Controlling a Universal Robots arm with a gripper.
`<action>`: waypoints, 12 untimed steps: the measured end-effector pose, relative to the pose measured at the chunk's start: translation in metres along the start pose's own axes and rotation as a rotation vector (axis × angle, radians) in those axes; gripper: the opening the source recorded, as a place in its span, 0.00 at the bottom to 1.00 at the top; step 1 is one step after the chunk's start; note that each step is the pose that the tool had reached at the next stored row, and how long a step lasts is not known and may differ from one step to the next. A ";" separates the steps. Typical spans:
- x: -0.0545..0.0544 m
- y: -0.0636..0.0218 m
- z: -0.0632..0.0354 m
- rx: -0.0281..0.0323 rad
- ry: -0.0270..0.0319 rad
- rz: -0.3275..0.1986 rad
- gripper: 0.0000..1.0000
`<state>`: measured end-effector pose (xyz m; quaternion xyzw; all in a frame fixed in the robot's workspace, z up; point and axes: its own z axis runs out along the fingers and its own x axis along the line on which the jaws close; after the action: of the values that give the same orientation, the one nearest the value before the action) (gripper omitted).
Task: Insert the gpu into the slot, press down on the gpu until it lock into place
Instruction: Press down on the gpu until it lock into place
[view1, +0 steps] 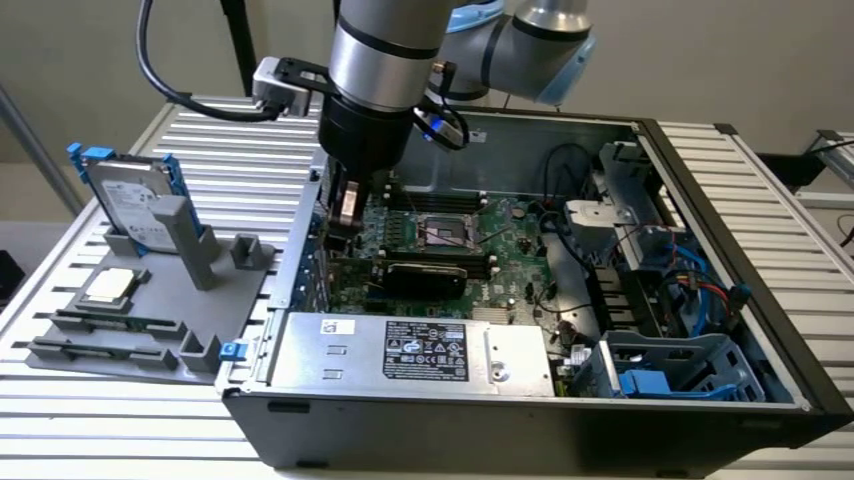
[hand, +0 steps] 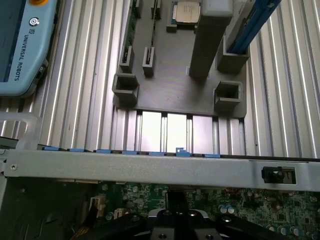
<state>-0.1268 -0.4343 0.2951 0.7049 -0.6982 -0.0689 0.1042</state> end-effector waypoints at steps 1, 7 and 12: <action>0.000 0.0000 0.0000 -0.0002 0.0001 0.000 0.11; -0.002 0.0005 0.0000 -0.0025 0.0000 0.000 0.11; -0.004 0.0011 0.0001 -0.0053 -0.0001 0.000 0.11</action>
<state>-0.1280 -0.4306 0.2951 0.7046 -0.6981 -0.0708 0.1061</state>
